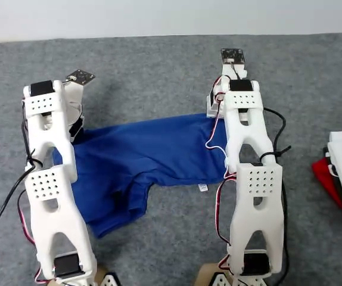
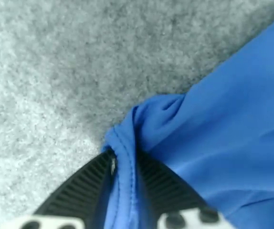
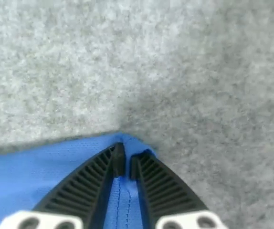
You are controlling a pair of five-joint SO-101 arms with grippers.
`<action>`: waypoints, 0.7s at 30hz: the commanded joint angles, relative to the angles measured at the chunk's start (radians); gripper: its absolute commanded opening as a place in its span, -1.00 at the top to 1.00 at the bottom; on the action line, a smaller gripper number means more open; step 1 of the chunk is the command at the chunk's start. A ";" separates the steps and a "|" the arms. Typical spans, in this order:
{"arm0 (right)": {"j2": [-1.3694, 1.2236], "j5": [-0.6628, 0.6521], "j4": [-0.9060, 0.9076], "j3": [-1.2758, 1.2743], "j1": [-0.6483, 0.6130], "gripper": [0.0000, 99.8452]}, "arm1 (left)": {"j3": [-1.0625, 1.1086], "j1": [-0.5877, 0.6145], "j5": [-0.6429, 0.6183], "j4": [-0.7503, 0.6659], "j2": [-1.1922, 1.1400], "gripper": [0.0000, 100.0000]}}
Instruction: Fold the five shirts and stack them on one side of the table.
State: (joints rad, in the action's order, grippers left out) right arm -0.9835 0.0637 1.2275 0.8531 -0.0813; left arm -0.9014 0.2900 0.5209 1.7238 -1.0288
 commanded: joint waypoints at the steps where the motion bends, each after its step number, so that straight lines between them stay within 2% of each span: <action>1: 0.015 -0.014 0.005 0.078 0.030 0.85 | -0.008 -0.014 -0.008 0.008 0.005 0.95; 5: 0.022 -0.009 0.137 0.124 0.013 0.39 | -0.028 -0.028 -0.008 0.029 0.025 0.93; 7: 0.019 -0.009 0.202 0.166 0.007 0.29 | -0.036 -0.029 -0.009 0.029 0.043 0.86; 12: 0.027 -0.014 0.286 0.261 0.010 0.37 | -0.031 -0.031 -0.011 0.029 0.117 0.73; 21: 0.021 -0.014 0.562 0.497 -0.015 0.66 | -0.001 -0.054 -0.012 0.031 0.333 0.73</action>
State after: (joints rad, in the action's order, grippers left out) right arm -0.9835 0.0560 1.7261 1.2643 -0.0783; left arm -0.9030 0.2593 0.5224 1.7238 -0.8293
